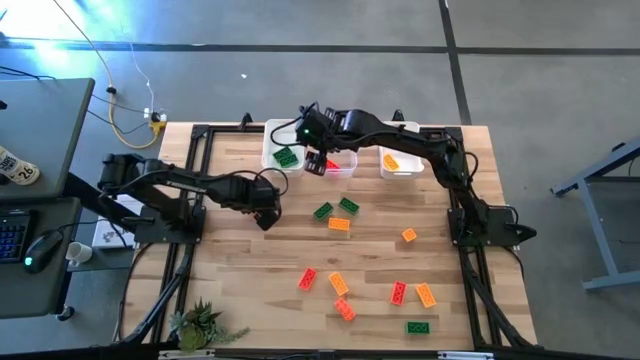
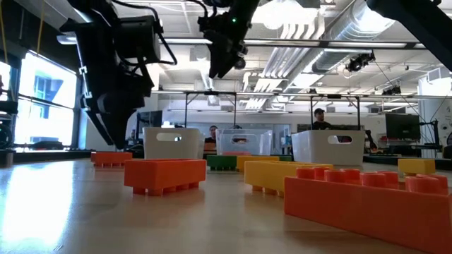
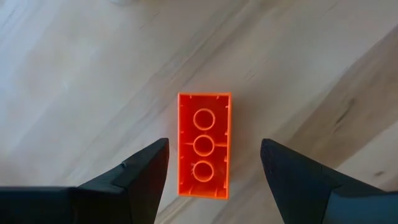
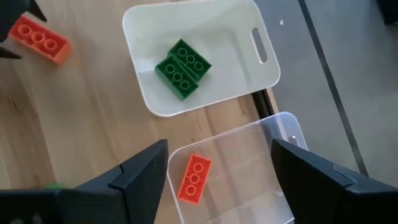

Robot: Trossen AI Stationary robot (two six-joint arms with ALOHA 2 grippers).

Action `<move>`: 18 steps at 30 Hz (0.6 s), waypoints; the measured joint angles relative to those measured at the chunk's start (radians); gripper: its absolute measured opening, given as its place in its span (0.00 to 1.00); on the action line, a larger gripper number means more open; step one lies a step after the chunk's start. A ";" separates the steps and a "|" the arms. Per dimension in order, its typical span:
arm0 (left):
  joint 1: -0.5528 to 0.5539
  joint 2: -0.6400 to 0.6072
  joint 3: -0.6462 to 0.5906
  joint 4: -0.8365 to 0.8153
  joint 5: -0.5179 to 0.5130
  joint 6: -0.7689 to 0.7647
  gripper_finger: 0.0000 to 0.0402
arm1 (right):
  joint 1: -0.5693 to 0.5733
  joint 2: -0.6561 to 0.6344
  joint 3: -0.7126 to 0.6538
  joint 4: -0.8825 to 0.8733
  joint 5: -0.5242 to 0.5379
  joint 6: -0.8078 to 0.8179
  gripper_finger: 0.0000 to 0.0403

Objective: Sort & place blocks by color
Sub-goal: Put the orange game piece into the transparent bin

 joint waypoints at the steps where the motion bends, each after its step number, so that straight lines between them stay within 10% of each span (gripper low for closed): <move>1: 0.000 0.010 0.000 -0.002 0.000 -0.007 0.61 | 0.001 0.000 0.000 -0.006 0.000 0.000 0.68; 18: 0.018 0.133 0.004 0.000 0.003 0.008 0.54 | 0.024 -0.001 0.000 -0.120 0.001 0.001 0.68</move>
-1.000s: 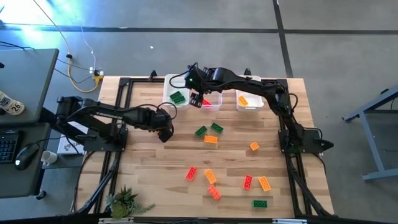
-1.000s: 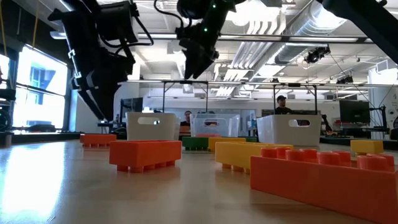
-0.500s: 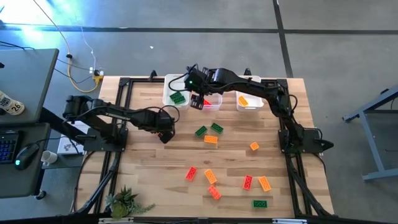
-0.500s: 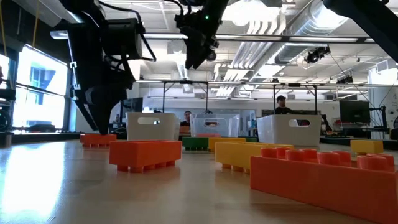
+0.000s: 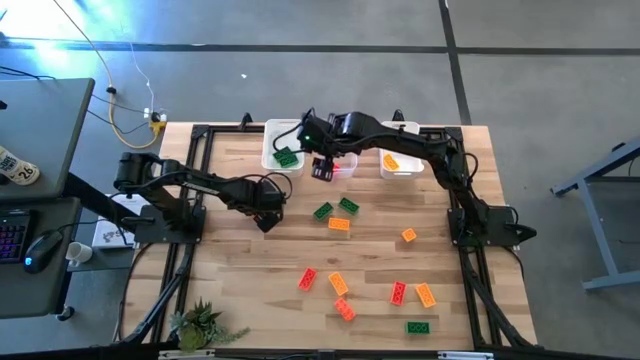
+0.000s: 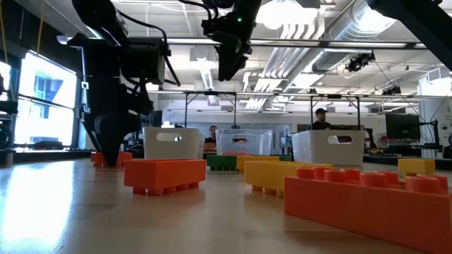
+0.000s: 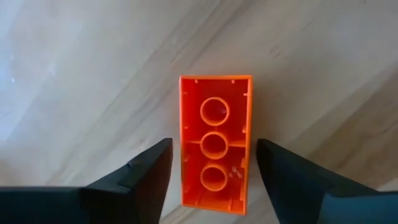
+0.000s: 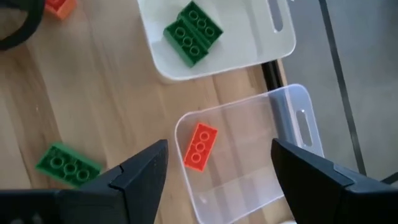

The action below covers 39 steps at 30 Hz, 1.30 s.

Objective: Sort & place blocks by color
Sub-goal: Put the orange game piece into the transparent bin

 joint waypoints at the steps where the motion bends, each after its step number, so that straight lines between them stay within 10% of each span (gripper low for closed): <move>1: 0.000 0.000 0.000 0.001 0.002 0.002 0.52 | 0.003 0.000 0.000 -0.012 0.000 0.000 0.68; 10: 0.000 0.001 0.000 0.001 0.003 0.056 0.27 | 0.041 0.000 -0.001 -0.079 0.027 0.018 0.68; 39: -0.027 -0.101 -0.005 0.271 0.321 0.246 0.27 | 0.228 -0.161 -0.005 -0.318 0.107 0.167 0.68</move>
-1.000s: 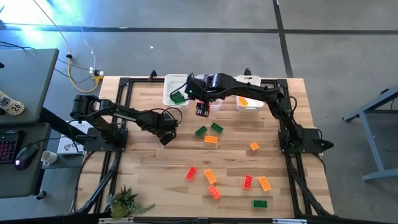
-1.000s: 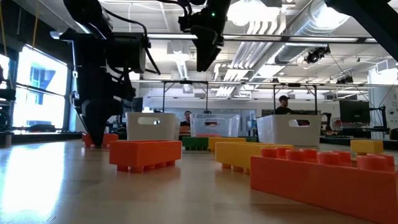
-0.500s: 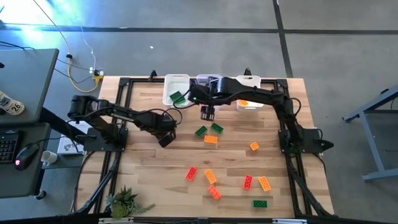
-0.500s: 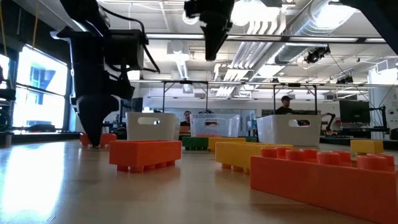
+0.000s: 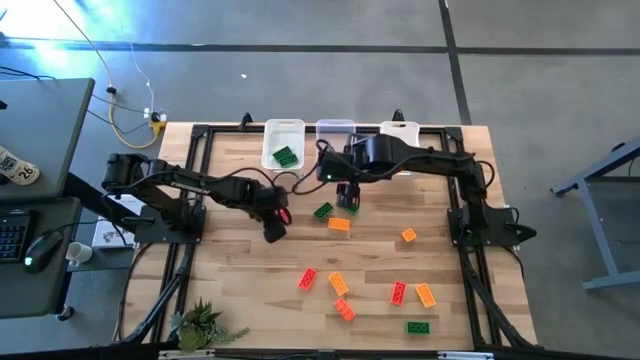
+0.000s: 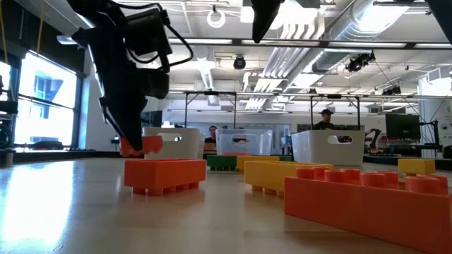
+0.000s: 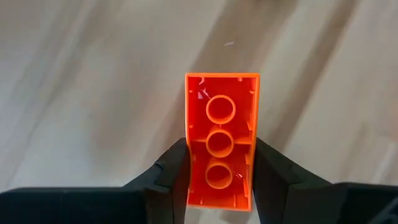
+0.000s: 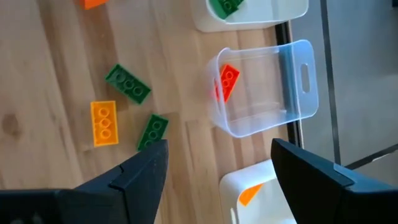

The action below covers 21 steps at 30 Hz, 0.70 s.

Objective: Sort & place blocks by color
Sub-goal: Put the orange game piece into the transparent bin

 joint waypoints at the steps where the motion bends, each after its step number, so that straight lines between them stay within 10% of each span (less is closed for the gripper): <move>1: 0.000 0.000 0.000 0.017 0.021 0.011 0.27 | 0.007 0.000 0.000 -0.007 0.000 0.010 0.68; 21: 0.011 -0.001 0.001 0.333 0.392 0.145 0.27 | 0.049 -0.001 -0.120 0.051 -0.243 -0.077 0.68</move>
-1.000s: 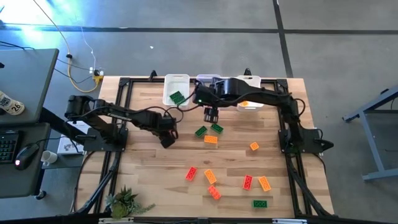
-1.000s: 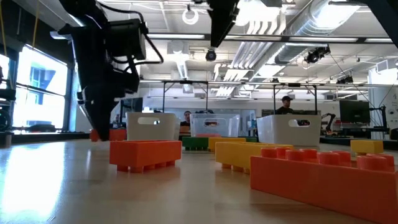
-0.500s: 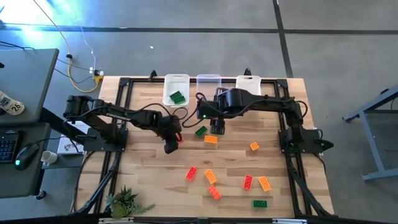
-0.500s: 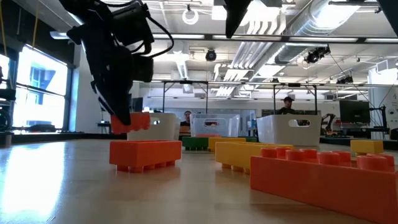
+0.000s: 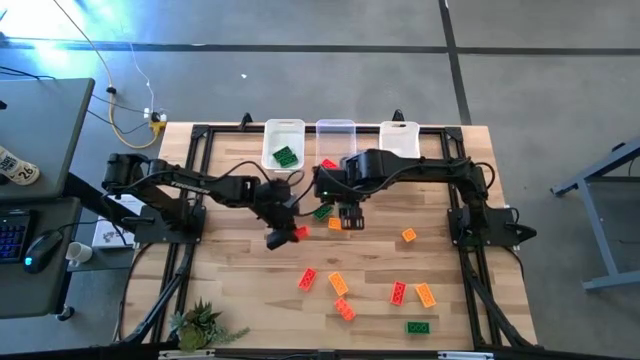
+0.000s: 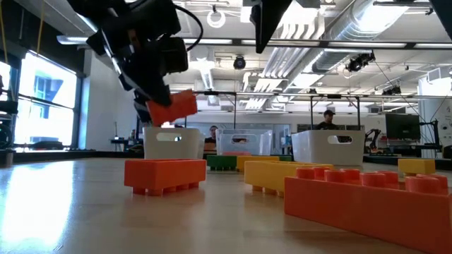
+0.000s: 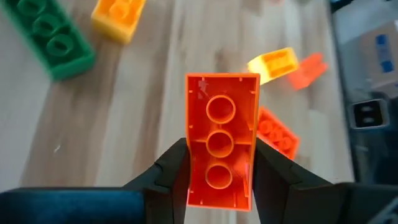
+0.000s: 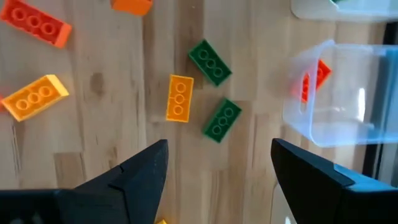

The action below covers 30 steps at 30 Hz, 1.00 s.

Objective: Sort & place blocks by color
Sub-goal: Put the orange game piece into the transparent bin

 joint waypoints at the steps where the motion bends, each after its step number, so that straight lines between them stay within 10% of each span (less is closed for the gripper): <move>1: 0.003 0.000 0.000 0.015 0.017 0.005 0.27 | 0.002 0.000 0.000 0.005 -0.006 -0.018 0.68; 30: 0.043 0.000 0.001 0.532 0.218 -0.077 0.27 | 0.105 0.000 0.000 0.224 -0.153 -0.321 0.68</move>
